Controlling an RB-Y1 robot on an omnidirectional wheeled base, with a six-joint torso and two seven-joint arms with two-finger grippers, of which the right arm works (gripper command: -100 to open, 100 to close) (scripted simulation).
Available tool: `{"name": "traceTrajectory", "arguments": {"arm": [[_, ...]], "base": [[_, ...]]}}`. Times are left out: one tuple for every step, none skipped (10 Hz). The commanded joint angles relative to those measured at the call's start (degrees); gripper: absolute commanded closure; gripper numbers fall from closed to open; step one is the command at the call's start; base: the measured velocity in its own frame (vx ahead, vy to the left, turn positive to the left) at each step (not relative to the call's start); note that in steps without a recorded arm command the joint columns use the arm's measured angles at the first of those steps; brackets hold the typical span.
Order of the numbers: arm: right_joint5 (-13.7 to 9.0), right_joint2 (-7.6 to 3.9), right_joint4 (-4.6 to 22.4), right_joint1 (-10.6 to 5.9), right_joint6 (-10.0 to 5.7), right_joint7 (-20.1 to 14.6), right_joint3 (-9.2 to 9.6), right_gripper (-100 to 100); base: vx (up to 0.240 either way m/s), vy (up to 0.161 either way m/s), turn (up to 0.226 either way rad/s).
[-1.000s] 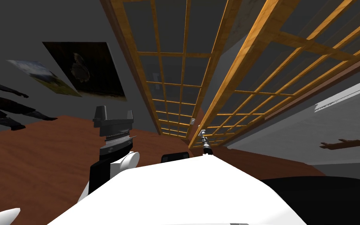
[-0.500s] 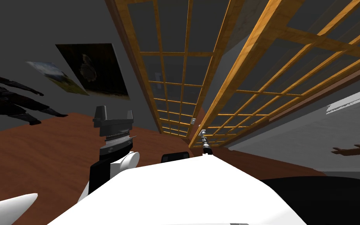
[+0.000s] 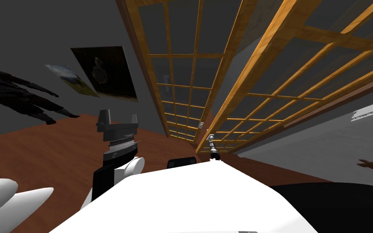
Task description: Pull the door open
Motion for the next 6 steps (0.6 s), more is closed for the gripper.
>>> {"name": "traceTrajectory", "arguments": {"arm": [[-1.2, -1.21, -1.6, 0.62, 0.38, -2.1, -0.97, 100], [-1.2, -1.21, -1.6, 0.62, 0.38, -2.1, -0.97, 100], [-1.2, -1.21, -1.6, 0.62, 0.38, -2.1, -0.97, 100], [-1.2, -1.21, -1.6, 0.62, 0.38, -2.1, -0.97, 100], [-1.2, -1.21, -1.6, 0.62, 0.38, -2.1, -0.97, 100], [-2.0, -1.36, -1.7, 0.74, 0.33, -4.4, -0.39, 100]], "base": [[-0.047, -0.037, 0.076], [-0.002, -0.012, 0.005], [0.01, -0.003, -0.013], [-0.002, 0.005, -0.018], [-0.005, 0.018, -0.011], [-0.03, 0.003, 0.083]]}}
